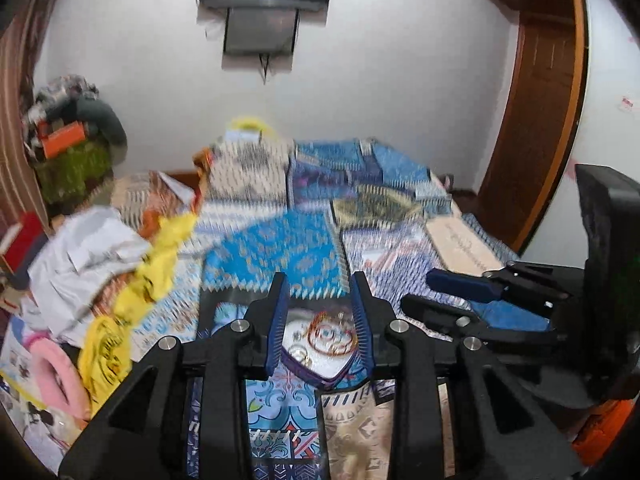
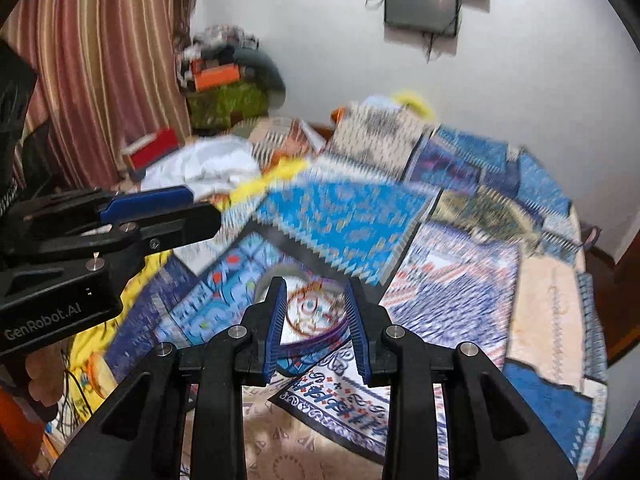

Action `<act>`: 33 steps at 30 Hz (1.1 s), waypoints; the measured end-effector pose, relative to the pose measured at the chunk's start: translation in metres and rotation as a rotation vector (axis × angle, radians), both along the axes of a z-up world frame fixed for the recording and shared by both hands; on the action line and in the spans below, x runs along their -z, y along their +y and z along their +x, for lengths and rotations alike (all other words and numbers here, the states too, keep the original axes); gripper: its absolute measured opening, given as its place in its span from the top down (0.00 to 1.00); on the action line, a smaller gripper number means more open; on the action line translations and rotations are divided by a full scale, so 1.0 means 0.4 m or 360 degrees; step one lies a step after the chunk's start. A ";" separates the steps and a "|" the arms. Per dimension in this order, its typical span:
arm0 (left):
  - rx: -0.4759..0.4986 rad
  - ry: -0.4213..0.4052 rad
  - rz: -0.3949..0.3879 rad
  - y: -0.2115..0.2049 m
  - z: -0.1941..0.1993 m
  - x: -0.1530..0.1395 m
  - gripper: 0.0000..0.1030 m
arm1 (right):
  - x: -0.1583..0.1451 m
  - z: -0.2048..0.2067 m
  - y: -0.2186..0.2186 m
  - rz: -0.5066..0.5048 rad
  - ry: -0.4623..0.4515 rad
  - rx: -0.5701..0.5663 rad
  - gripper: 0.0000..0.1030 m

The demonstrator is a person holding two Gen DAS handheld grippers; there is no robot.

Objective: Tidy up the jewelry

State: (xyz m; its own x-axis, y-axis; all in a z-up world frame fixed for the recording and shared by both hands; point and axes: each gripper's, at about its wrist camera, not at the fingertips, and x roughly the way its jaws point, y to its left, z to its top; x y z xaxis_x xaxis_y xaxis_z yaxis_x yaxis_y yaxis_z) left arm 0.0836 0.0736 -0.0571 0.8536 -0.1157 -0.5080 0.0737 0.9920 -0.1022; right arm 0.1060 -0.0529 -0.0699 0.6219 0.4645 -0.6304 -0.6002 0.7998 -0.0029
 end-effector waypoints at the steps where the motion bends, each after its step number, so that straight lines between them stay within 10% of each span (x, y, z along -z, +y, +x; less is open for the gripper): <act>1: -0.0013 -0.0046 0.0009 -0.005 -0.021 -0.021 0.69 | -0.021 -0.014 -0.010 0.0022 -0.0035 0.0008 0.74; 10: -0.0148 -0.0532 0.0090 -0.056 -0.263 -0.197 0.55 | -0.247 -0.222 -0.121 0.0325 -0.0498 0.0120 0.62; 18: -0.0302 -0.0778 0.0094 -0.071 -0.414 -0.236 0.02 | -0.324 -0.376 -0.169 0.0489 -0.0794 0.0253 0.22; 24: -0.0342 -0.0765 0.0080 -0.070 -0.445 -0.228 0.01 | -0.307 -0.399 -0.164 0.0520 -0.0865 0.0356 0.01; 33: -0.0363 -0.0750 0.0097 -0.088 -0.459 -0.214 0.01 | -0.295 -0.424 -0.162 0.0487 -0.0896 0.0342 0.00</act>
